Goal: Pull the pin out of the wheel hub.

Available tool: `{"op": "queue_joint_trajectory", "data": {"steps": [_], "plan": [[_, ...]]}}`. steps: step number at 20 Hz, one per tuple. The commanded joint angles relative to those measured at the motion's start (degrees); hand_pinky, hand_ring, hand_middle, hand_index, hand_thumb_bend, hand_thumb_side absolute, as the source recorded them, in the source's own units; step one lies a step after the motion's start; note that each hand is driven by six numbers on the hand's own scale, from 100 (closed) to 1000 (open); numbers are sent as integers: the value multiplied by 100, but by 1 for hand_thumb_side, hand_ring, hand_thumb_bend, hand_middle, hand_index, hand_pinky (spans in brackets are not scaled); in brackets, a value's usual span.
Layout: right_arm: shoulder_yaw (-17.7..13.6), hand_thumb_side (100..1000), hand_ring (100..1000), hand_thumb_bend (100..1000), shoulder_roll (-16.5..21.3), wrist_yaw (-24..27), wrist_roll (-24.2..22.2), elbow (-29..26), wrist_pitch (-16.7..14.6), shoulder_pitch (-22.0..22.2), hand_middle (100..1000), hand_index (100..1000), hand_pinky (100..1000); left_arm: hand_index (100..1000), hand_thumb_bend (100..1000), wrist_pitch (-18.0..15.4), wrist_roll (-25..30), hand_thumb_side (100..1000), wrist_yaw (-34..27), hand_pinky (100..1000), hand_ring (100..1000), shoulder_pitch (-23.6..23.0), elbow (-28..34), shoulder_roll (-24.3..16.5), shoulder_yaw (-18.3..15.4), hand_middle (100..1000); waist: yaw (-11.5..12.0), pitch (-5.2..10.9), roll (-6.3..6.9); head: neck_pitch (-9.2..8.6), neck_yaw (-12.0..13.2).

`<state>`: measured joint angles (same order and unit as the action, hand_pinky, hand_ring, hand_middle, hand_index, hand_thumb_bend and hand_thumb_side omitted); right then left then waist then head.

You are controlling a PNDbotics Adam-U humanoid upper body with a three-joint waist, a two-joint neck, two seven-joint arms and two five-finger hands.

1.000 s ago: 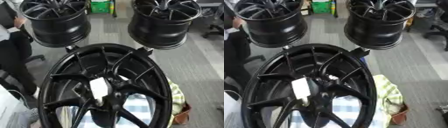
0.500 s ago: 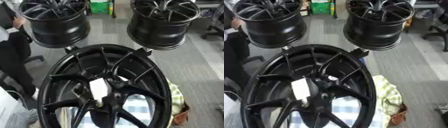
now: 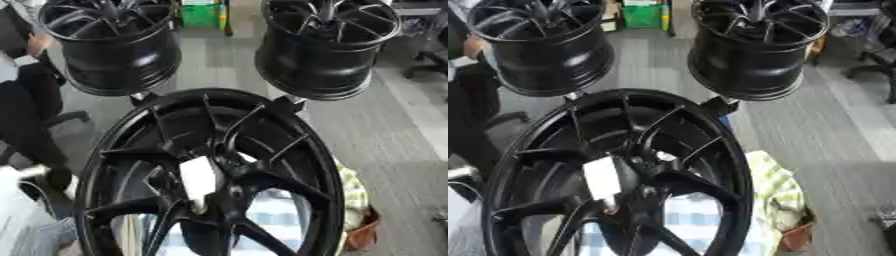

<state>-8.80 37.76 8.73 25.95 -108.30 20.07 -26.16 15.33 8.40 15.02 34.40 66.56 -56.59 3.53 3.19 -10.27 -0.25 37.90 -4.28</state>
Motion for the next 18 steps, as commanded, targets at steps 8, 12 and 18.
{"op": "queue_joint_trajectory", "data": {"steps": [8, 12, 18], "plan": [[-49, 308, 663, 472, 206, -98, 4, -151, -67, -197, 558, 720, 787, 828, 100, -582, -1877, 626, -3032, 747, 753, -206, 3645, 561, -819, 666, 95, 65, -40, -5, -22], [-24, 307, 664, 473, 206, -156, -21, -194, -75, -259, 560, 722, 788, 824, 103, -902, -2455, 588, -3373, 747, 749, -539, 4717, 974, -822, 664, 89, 63, -65, 0, -36], [-26, 303, 665, 477, 198, -191, -23, -297, -100, -274, 561, 723, 786, 828, 153, -1806, -2462, 579, -3043, 749, 748, -838, 4802, 1689, -869, 665, 105, 53, -91, 38, -32]]}}
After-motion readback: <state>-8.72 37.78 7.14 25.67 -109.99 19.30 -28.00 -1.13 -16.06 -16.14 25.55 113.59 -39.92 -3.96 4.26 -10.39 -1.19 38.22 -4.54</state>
